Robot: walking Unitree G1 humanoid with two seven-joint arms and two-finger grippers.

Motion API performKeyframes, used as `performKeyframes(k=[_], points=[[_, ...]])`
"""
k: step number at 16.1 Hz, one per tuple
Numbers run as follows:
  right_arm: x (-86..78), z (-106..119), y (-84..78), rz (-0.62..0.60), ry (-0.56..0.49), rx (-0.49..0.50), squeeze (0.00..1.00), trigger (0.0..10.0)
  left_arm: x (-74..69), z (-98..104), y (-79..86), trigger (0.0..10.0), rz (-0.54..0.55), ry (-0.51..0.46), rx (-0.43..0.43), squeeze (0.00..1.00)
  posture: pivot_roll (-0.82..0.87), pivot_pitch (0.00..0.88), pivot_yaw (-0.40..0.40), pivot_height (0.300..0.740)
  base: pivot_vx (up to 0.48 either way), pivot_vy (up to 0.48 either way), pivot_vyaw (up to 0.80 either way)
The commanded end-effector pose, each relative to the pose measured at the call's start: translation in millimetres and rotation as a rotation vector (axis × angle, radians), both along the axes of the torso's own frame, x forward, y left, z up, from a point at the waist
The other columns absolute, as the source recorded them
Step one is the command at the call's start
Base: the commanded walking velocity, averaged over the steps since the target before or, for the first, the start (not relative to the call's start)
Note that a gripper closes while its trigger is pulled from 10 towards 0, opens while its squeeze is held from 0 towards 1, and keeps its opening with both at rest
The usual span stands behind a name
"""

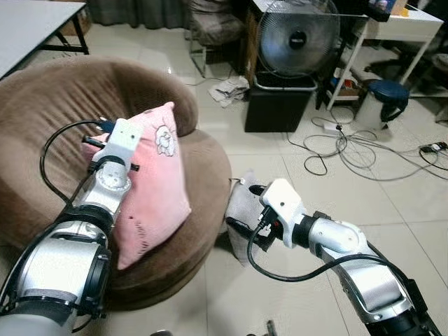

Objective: Move the pillow to the sofa from floor

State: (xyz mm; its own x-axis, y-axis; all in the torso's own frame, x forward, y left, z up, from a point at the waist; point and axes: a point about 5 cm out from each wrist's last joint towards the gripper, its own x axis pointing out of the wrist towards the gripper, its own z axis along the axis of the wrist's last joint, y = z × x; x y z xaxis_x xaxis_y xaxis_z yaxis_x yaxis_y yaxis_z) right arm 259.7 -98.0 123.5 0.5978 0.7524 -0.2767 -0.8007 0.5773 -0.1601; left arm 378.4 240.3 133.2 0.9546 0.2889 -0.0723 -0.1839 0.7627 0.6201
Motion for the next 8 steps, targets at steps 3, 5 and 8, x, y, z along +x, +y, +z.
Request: performKeyframes(k=[3,5,8], points=[[-7.7,1.2,3.0,0.012,0.016,0.003,0.0,10.0,2.5,9.8,7.5,10.0,0.012,-0.011,0.015,1.0,-0.19,0.111,-0.048,0.74,0.0,0.0,0.0],[-9.9,1.8,4.2,0.011,0.02,0.006,0.0,10.0,1.3,9.3,10.8,10.0,0.023,-0.008,0.014,1.0,-0.18,0.117,-0.053,0.74,0.0,0.0,0.0],[-12.7,2.8,6.3,0.015,0.026,0.006,0.0,10.0,-0.6,7.2,14.5,10.0,0.043,0.003,0.057,1.0,-0.19,0.121,-0.056,0.74,0.0,0.0,0.0]])
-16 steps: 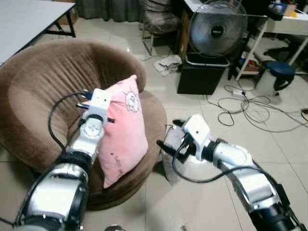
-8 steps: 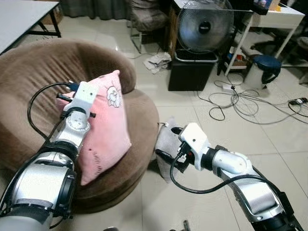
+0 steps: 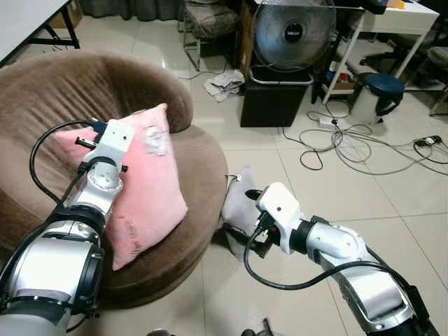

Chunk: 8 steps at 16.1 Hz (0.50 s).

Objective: Move the pillow to the sofa from floor

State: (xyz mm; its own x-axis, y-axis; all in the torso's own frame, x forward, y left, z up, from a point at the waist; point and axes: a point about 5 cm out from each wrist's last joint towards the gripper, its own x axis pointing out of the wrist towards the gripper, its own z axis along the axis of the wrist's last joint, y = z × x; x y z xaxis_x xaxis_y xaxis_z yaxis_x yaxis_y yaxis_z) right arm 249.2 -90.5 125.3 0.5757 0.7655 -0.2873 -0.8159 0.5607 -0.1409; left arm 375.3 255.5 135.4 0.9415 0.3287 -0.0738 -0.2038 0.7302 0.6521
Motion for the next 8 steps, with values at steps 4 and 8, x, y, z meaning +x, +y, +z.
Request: performKeyframes(k=[4,8], points=[[-3.6,1.7,-0.2,-0.006,0.007,0.002,0.0,10.0,1.2,4.3,2.6,10.0,0.011,0.0,0.036,1.0,-0.19,0.117,-0.052,0.74,0.0,0.0,0.0],[0.2,-4.5,-7.2,-0.077,0.013,-0.017,0.0,10.0,1.3,-6.4,-12.0,10.0,-0.051,0.001,-0.215,0.29,-0.14,0.075,-0.032,0.74,0.0,0.0,0.0]])
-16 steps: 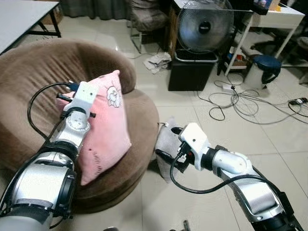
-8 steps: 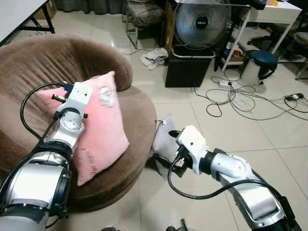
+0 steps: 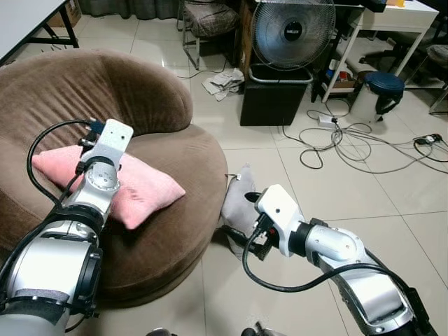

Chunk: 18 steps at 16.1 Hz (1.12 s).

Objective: Move the pillow to the sofa from floor

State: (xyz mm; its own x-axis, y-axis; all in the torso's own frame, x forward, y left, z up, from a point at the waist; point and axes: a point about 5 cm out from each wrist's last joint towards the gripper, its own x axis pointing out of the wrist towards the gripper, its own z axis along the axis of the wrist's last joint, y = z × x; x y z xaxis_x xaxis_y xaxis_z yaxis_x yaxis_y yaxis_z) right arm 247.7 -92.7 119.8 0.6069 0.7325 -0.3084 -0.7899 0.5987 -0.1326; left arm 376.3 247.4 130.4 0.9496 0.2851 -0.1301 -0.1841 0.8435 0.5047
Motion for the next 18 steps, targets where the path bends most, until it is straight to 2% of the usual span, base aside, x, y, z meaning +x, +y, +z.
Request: performKeyframes(k=[1,2,3,4,5,7,8,10,13,14,16,18], points=[[4.1,-1.6,-9.0,-0.069,-0.007,-0.017,0.0,10.0,0.3,-5.2,-11.5,10.0,-0.058,-0.014,-0.151,0.0,-0.14,0.07,-0.03,0.74,0.0,0.0,0.0],[8.5,-4.6,-15.3,-0.135,-0.01,-0.028,0.0,10.0,-0.5,-9.8,-21.2,10.0,-0.105,-0.034,-0.269,0.0,-0.12,0.052,-0.028,0.74,0.0,0.0,0.0],[8.5,-4.6,-15.3,-0.135,-0.01,-0.028,0.0,10.0,-0.5,-9.8,-21.2,10.0,-0.105,-0.034,-0.269,0.0,-0.12,0.052,-0.028,0.74,0.0,0.0,0.0],[18.1,-10.3,-30.8,-0.276,-0.013,-0.024,0.0,10.0,-6.0,-18.7,-45.0,10.0,-0.254,-0.08,-0.375,0.0,-0.07,0.019,-0.02,0.74,0.0,0.0,0.0],[26.0,-14.4,-42.0,-0.376,0.007,0.005,0.0,10.0,-13.8,-25.6,-59.9,10.0,-0.34,-0.099,-0.42,0.0,-0.03,0.0,-0.018,0.74,0.0,0.0,0.0],[29.0,-20.6,-53.1,-0.456,0.028,0.034,0.0,10.0,-37.0,-33.6,-75.2,10.0,-0.43,-0.126,-0.404,0.0,0.02,0.0,-0.019,0.74,0.0,0.0,0.0],[28.5,-22.4,-54.1,-0.464,0.032,0.035,0.0,10.0,-42.7,-35.1,-76.6,10.0,-0.432,-0.126,-0.397,0.0,0.02,0.0,-0.019,0.74,0.0,0.0,0.0],[31.1,-33.0,-52.1,-0.504,0.045,0.027,0.0,10.0,-67.6,-40.8,-76.7,10.0,-0.425,-0.122,-0.436,0.0,0.08,0.0,-0.02,0.74,0.0,0.0,0.0],[35.7,-38.7,-48.6,-0.543,0.051,0.033,0.0,10.0,-91.4,-42.4,-73.1,10.0,-0.47,-0.062,-0.45,0.0,0.09,0.0,-0.005,0.74,0.0,0.0,0.0],[38.2,-35.5,-43.3,-0.542,0.025,0.048,0.0,10.0,-107.0,-38.5,-62.5,10.0,-0.464,-0.026,-0.425,0.0,0.09,0.0,0.011,0.74,0.0,0.0,0.0],[43.5,-33.5,-41.3,-0.523,0.001,0.045,0.0,10.0,-106.5,-31.6,-64.1,10.0,-0.419,-0.038,-0.454,0.0,0.09,0.0,0.015,0.74,0.0,0.0,0.0],[50.0,-28.8,-44.2,-0.574,0.003,0.096,0.0,10.0,-103.3,-30.5,-66.8,10.0,-0.41,-0.039,-0.431,0.0,0.08,0.0,-0.004,0.74,0.0,0.0,0.0]])
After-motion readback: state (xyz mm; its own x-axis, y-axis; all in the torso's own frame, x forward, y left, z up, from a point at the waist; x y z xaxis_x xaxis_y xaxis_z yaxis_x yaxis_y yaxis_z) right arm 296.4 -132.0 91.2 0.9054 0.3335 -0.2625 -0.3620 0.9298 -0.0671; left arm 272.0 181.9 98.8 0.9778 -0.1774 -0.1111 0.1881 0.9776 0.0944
